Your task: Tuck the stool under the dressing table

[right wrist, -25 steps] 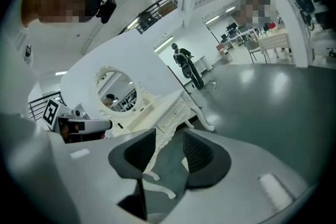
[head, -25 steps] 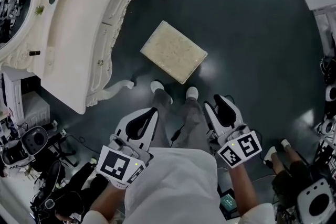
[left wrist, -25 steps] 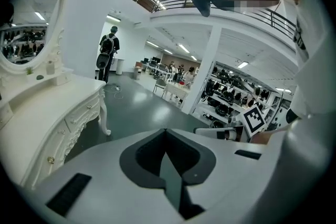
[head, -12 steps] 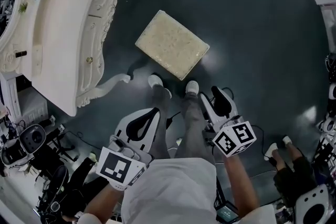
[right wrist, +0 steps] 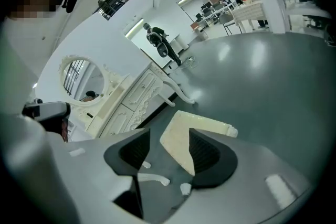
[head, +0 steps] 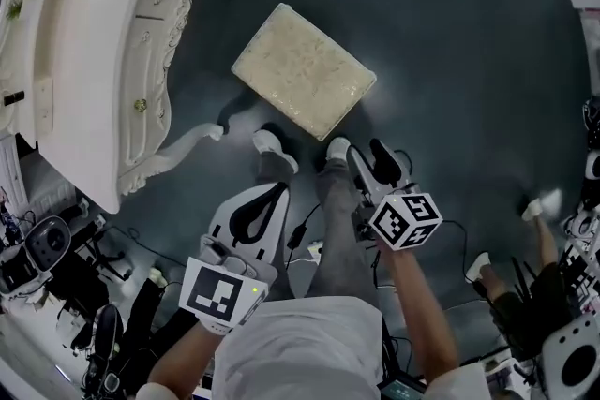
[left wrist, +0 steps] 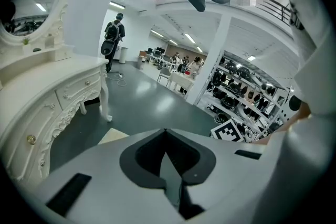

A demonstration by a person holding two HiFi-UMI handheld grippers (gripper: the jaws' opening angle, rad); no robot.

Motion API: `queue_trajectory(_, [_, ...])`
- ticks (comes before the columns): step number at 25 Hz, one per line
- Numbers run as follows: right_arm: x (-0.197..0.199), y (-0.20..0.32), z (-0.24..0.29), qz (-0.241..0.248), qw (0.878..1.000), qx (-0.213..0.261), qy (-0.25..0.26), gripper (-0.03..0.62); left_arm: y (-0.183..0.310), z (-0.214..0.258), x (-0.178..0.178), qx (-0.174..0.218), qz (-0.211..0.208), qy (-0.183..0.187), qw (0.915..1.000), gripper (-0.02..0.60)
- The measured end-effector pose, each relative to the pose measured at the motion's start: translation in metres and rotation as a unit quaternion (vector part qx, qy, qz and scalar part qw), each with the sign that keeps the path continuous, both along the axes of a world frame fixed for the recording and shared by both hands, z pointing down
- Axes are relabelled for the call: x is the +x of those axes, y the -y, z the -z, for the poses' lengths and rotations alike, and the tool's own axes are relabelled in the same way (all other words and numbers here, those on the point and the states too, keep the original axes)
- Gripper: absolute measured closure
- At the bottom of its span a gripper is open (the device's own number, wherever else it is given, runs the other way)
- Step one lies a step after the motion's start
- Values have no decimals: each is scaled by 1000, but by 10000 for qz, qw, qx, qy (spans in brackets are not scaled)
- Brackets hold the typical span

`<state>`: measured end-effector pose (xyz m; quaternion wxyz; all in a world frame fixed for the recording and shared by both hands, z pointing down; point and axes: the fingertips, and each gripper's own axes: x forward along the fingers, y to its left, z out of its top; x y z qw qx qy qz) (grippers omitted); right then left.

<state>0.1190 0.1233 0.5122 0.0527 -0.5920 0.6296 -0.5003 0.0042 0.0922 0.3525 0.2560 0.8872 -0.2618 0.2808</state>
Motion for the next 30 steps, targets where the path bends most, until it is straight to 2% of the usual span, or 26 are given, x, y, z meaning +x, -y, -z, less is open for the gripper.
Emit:
queue_trajectory(5, [-2, 3, -44, -37, 9996, -276, 101, 359, 2, -26, 5, -174, 104, -119, 9997, 574])
queue_trajectory(8, [-6, 6, -69, -58, 9988, -419, 244, 314, 8, -46, 4, -249, 189, -152, 9994, 574])
queue_trajectory(14, [-8, 7, -117, -164, 9954, -785, 517, 284, 15, -77, -1, -426, 406, -183, 9981, 574])
queue_trajectory(20, [-6, 15, -156, -329, 9916, -1017, 733, 263, 23, -110, -10, -619, 526, -36, 9967, 574])
queue_trajectory(30, [-17, 17, -224, -437, 9848, -1344, 1007, 191, 37, -155, -14, -640, 508, 42, 9966, 574])
